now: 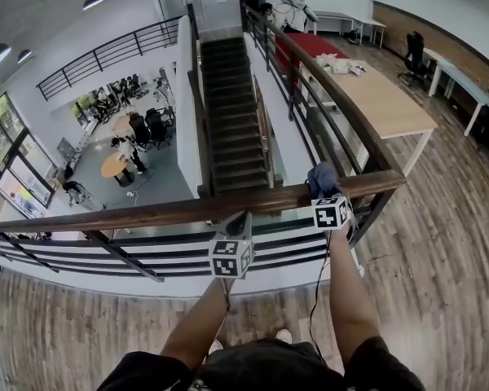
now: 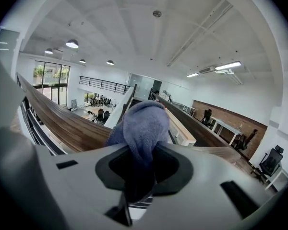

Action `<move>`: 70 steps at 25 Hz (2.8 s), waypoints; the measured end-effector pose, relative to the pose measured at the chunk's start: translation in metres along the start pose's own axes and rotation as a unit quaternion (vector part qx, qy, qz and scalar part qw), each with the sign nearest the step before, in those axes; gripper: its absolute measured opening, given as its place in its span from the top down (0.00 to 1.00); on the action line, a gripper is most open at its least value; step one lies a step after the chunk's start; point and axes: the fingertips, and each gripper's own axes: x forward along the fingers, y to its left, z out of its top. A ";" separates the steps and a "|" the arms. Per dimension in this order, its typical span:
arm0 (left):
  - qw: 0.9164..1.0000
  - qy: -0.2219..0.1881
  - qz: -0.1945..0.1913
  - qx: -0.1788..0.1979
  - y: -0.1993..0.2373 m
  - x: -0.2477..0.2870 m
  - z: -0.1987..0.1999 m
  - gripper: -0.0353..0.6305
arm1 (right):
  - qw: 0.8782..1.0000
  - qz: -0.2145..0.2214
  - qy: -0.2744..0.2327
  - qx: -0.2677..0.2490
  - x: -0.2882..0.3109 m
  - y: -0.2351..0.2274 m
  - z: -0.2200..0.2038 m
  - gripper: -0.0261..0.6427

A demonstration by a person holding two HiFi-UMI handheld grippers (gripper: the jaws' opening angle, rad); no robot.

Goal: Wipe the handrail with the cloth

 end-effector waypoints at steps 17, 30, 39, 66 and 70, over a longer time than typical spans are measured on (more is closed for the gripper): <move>0.999 0.010 -0.050 0.008 -0.105 0.044 0.004 0.94 | 0.995 -0.088 0.051 0.021 0.017 -0.208 -0.061 0.85; 0.999 0.022 -0.029 -0.031 -0.063 0.008 -0.019 0.94 | 0.984 -0.146 0.049 0.086 0.013 -0.256 -0.077 0.85; 0.996 -0.004 0.047 -0.070 0.041 -0.052 -0.029 0.94 | 0.978 0.048 -0.147 0.137 -0.048 -0.025 0.000 0.85; 0.924 0.019 0.347 -0.161 0.492 -0.385 -0.185 0.94 | 0.900 0.430 -0.074 -0.013 -0.067 0.778 0.072 0.85; 0.916 0.028 0.366 -0.165 0.530 -0.410 -0.207 0.94 | 0.910 0.409 -0.057 -0.028 -0.043 0.847 0.080 0.85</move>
